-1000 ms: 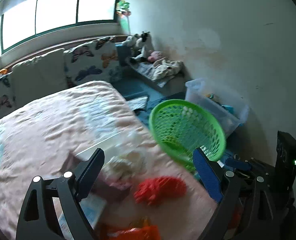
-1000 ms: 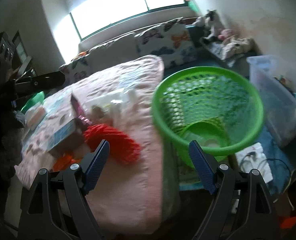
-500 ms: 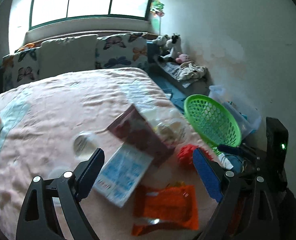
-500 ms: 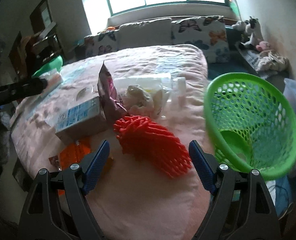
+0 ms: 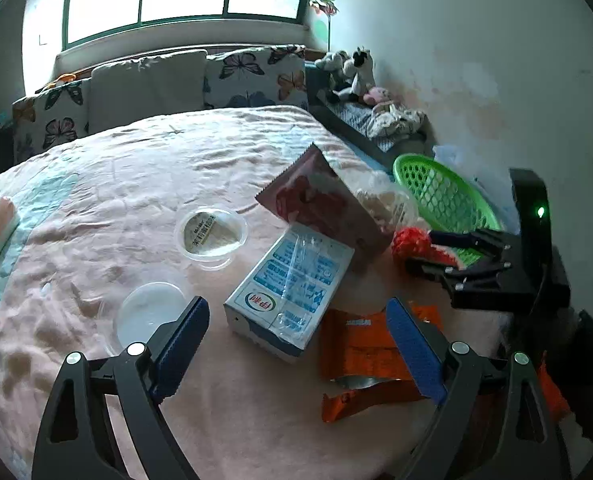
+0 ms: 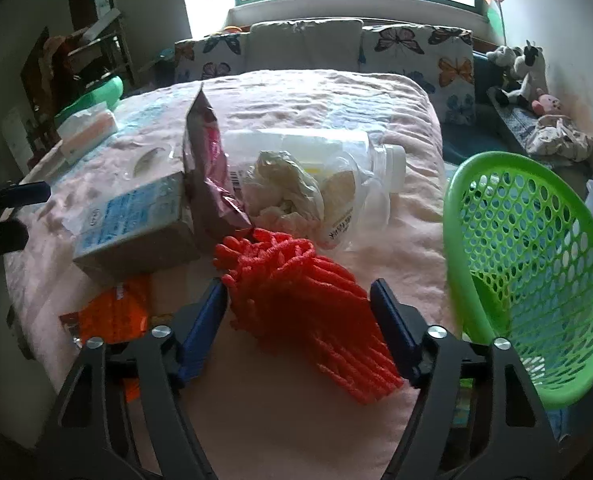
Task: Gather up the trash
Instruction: 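Reach the right tool to the red mesh net and grasp it, then carry the red net into the basket with the right tool while the left tool grasps the milk carton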
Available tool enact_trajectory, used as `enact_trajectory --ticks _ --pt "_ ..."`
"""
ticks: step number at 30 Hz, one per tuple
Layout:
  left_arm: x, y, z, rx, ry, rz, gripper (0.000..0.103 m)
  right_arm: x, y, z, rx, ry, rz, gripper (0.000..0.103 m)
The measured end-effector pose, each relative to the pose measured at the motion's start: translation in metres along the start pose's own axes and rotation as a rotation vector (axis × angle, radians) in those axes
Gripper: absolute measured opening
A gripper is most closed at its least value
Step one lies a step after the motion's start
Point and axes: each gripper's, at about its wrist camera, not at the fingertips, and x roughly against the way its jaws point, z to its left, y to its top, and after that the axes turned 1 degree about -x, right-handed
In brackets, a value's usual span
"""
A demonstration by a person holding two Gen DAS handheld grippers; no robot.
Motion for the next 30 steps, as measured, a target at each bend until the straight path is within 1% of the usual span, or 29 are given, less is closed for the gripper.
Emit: enact_trajectory --ticks 6,9,13,19,25,30 --pt "-0.023 -0.001 0.002 -0.024 -0.005 0.031 0.087 0.002 -0.003 -0.004 -0.023 0.001 -0.004 0.061" --pt "-0.030 0.000 0.001 -0.050 0.008 0.036 0.087 0.007 -0.004 -0.005 -0.038 -0.002 -0.015 0.057" --pt "-0.039 0.002 0.002 -0.072 0.019 0.041 0.087 0.020 -0.004 -0.008 -0.070 0.001 -0.044 0.056" --pt "-0.047 0.003 0.002 -0.112 0.011 0.034 0.086 0.043 -0.002 -0.010 -0.120 0.026 -0.086 0.056" --pt "-0.056 0.000 0.004 -0.125 0.010 0.049 0.083 0.062 -0.001 -0.012 -0.150 0.028 -0.121 0.056" --pt "-0.062 -0.001 0.005 -0.135 0.006 0.053 0.080 0.069 -0.002 -0.016 -0.178 0.025 -0.130 0.056"
